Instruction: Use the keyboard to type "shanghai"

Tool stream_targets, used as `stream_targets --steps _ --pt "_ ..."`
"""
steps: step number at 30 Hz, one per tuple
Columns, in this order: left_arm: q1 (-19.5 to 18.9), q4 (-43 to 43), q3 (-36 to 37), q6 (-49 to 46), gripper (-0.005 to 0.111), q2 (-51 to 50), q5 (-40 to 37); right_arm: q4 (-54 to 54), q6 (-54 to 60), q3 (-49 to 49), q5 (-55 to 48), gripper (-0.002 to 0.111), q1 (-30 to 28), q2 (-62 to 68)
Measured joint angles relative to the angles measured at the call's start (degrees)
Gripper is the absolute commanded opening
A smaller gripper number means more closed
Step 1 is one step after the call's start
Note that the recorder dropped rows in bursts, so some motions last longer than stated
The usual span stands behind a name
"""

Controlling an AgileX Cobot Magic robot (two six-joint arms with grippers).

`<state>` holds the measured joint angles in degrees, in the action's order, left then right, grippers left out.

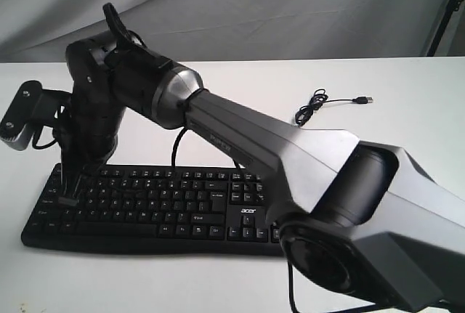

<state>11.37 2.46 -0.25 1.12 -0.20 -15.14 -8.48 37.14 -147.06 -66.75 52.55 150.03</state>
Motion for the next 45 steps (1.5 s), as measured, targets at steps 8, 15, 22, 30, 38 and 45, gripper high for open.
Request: stream_targets --steps 8,15,22,30,38,45 --pt "0.0 0.0 0.0 0.0 0.000 0.0 0.0 0.3 -1.0 4.1 -2.6 0.000 -2.2 -1.0" --pt "0.0 0.0 0.0 0.0 0.000 0.0 0.0 -0.2 0.2 25.0 8.2 0.000 -2.8 -11.4" --pt "0.0 0.0 0.0 0.0 0.000 0.0 0.0 -2.2 0.4 41.4 19.0 0.000 -4.7 -19.4" --pt "0.0 0.0 0.0 0.0 0.000 0.0 0.0 -6.2 3.4 44.8 23.0 0.000 -5.8 -19.4" --pt "0.0 0.0 0.0 0.0 0.000 0.0 0.0 -7.8 4.7 44.8 24.9 0.000 -6.0 -18.4" --pt "0.0 0.0 0.0 0.0 0.000 0.0 0.0 -7.9 4.9 44.8 25.2 0.000 -6.2 -17.6"
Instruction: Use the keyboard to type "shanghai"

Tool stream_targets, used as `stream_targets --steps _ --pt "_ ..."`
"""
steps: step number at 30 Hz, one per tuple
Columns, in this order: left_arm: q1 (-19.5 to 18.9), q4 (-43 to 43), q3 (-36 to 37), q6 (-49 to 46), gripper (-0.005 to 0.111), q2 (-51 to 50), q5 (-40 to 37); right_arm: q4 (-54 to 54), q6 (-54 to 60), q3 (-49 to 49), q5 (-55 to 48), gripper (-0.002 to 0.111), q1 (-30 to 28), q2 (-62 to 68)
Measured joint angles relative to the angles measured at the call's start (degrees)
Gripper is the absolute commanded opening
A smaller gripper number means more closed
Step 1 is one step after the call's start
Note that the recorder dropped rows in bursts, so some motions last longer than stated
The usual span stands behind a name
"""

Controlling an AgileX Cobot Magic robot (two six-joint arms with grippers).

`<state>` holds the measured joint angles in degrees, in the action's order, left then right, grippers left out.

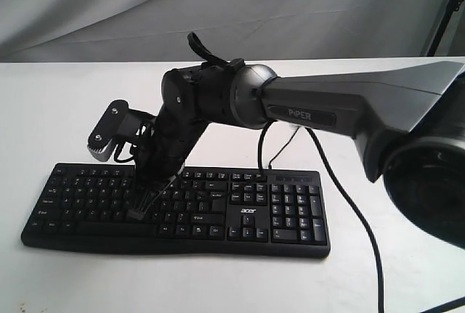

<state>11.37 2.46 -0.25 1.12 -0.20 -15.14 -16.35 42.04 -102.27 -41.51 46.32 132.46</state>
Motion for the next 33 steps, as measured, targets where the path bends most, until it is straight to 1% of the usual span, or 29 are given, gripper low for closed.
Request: stream_targets --steps 33 --pt "0.0 0.0 0.0 0.0 0.000 0.0 0.0 2.0 0.0 1.1 1.7 0.000 0.0 0.0"
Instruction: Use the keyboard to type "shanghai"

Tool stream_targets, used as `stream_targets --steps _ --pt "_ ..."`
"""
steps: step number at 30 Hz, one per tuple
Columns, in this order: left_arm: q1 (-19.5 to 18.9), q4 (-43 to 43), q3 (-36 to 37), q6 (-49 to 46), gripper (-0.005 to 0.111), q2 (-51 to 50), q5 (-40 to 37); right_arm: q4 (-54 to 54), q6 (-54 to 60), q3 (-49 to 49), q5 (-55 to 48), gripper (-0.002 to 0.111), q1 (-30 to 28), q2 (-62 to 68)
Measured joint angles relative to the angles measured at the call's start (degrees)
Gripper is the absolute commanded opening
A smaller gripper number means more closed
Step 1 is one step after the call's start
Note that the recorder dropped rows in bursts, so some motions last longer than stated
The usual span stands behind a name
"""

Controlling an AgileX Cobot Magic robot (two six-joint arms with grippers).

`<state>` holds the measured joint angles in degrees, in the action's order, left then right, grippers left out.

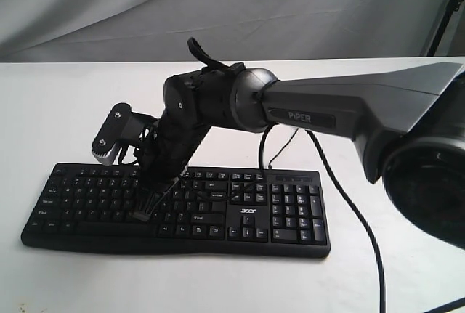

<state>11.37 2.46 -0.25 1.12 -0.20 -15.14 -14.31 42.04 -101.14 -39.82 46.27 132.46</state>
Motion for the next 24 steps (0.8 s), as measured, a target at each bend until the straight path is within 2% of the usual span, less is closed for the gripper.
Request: stream_targets --steps 24 --pt "0.0 0.0 0.0 0.0 0.000 0.0 0.0 -1.1 0.7 0.1 1.0 0.000 0.0 0.8"
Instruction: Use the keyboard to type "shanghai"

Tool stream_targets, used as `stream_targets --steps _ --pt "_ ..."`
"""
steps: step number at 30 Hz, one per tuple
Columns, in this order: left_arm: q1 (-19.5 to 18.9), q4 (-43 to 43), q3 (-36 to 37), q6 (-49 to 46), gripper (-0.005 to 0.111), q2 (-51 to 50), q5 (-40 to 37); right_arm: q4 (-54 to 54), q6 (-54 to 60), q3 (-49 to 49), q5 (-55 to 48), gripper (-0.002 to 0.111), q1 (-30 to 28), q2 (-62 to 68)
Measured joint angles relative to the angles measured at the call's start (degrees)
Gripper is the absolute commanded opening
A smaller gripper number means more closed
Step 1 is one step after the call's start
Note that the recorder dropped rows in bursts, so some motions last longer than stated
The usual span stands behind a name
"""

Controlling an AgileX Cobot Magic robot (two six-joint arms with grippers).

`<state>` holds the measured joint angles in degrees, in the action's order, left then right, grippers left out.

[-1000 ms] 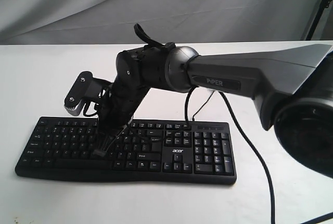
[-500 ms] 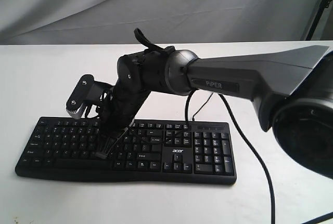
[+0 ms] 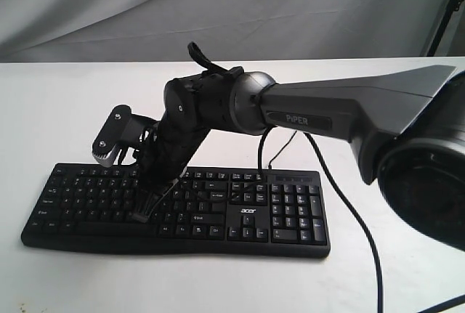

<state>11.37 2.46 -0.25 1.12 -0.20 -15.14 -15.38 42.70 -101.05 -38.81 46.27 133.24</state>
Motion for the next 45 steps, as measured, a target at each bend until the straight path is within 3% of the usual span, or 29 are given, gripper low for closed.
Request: stream_targets --steps 15,23,28,39,45 --pt "0.0 0.0 0.0 0.0 0.000 0.0 0.0 0.0 0.0 0.0 -0.7 0.000 0.0 -0.7" --pt "0.0 0.0 0.0 0.0 0.000 0.0 0.0 4.2 -2.3 1.9 -4.2 0.000 0.0 -10.5" --pt "0.0 0.0 0.0 0.0 0.000 0.0 0.0 8.3 -5.9 11.9 -0.1 0.000 0.3 -22.3" --pt "0.0 0.0 0.0 0.0 0.000 0.0 0.0 11.7 -17.7 47.8 20.1 0.000 1.1 -52.8" --pt "0.0 0.0 0.0 0.0 0.000 0.0 0.0 14.2 -18.8 58.3 30.3 0.000 1.1 -63.7"
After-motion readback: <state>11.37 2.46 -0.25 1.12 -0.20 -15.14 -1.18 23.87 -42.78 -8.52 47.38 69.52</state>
